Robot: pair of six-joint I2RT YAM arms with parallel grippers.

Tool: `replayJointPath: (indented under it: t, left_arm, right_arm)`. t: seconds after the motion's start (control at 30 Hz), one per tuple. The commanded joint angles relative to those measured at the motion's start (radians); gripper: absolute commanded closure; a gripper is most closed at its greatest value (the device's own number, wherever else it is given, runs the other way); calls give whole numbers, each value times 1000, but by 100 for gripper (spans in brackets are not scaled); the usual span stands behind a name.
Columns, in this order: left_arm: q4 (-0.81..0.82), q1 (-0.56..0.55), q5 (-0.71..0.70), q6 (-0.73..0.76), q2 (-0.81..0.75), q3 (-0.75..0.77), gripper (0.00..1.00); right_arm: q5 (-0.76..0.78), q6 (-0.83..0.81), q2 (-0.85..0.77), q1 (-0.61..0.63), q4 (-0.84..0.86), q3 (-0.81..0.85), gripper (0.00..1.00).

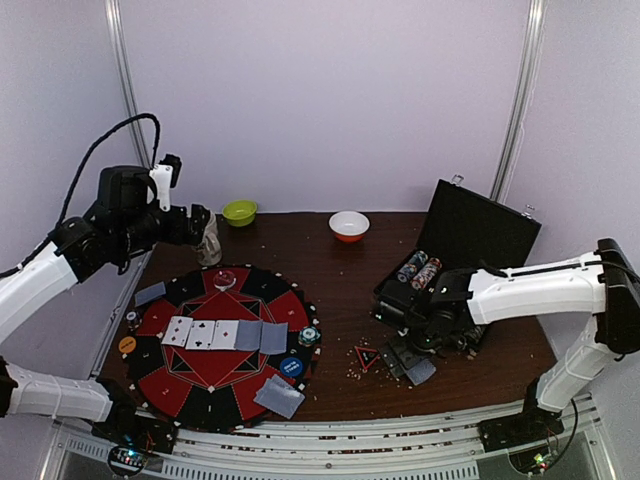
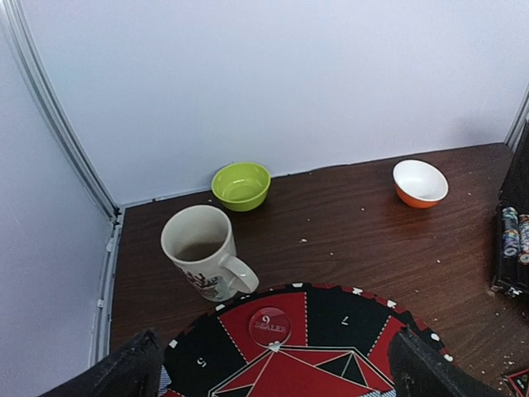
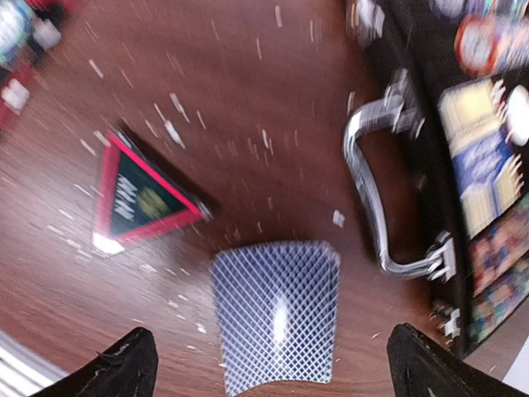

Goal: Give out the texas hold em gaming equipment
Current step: Place the face-down deck piles at the center of the board, then reset both arms

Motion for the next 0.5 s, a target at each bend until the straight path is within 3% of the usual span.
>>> replayJointPath:
  t: [0.0, 0.1, 0.2, 0.33, 0.47]
  left_arm:
    - [78, 86, -3, 50, 8, 2, 2]
    - [149, 218, 1, 12, 28, -43, 2]
    - [298, 345, -55, -27, 24, -130, 2]
    - [538, 456, -198, -36, 17, -283, 2]
    - [861, 480, -322, 26, 0, -489, 2]
  right_arm:
    - [116, -134, -91, -47, -55, 202, 0]
    - [128, -280, -159, -140, 80, 274, 0]
    - [134, -403, -261, -290, 322, 243, 0]
    - [86, -487, -419, -522, 746, 53, 0]
    - [8, -510, -525, -755, 1063, -201, 0]
